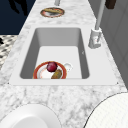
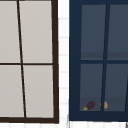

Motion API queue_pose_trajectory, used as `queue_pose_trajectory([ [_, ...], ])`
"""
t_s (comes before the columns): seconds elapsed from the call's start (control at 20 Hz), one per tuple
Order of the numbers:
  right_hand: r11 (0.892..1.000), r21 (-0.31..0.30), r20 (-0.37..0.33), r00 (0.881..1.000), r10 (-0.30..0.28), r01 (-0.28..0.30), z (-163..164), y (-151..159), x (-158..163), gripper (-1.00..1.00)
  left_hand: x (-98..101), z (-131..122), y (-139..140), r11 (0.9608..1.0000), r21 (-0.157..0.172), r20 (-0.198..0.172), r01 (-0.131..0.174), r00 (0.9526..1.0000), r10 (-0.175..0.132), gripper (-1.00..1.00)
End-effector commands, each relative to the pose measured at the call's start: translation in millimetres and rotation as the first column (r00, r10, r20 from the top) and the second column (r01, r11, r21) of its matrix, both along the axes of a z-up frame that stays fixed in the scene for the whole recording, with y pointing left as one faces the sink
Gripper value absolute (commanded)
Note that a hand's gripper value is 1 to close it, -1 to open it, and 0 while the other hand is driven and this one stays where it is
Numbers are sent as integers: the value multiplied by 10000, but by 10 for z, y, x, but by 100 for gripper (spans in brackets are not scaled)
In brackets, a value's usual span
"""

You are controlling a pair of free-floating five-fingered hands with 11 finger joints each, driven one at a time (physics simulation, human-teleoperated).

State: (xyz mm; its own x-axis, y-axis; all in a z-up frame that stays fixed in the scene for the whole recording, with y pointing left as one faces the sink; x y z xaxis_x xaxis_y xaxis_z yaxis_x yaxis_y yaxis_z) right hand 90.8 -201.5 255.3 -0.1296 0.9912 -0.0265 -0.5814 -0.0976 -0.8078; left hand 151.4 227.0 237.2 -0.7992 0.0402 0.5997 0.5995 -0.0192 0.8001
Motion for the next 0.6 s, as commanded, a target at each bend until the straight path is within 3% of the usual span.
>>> queue_pose_trajectory([
  [0.0,10000,1,12,10000,1,-1,0,0,0,-100,0,0,0,10000,0,0,0,10000,0,0],
  [0.05,10000,-9,-70,10000,-9,9,-7,-2,-9,0,11,0,0,10000,0,0,0,10000,0,-100],
  [0.1,9999,-103,-44,10000,84,-85,-7,-4,-14,0,-1,-8,-5,9997,-38,-49,-224,9997,223,-100],
  [0.15,9999,-95,-26,10000,71,-71,-9,-4,-17,0,0,1,-72,9997,62,-80,-222,9997,223,-100],
  [0.25,10000,-72,10,10000,39,-39,-11,-5,-20,0,19,1,-130,10000,49,105,-57,9999,56,-100],
  [0.4,10000,-49,47,10000,10,-10,-13,-5,-22,0,116,0,-273,9992,285,125,274,9995,-278,-100],
  [0.55,10000,-31,71,10000,-11,11,-14,-5,-22,0,181,0,-434,9982,484,139,360,9992,-367,-100],
])
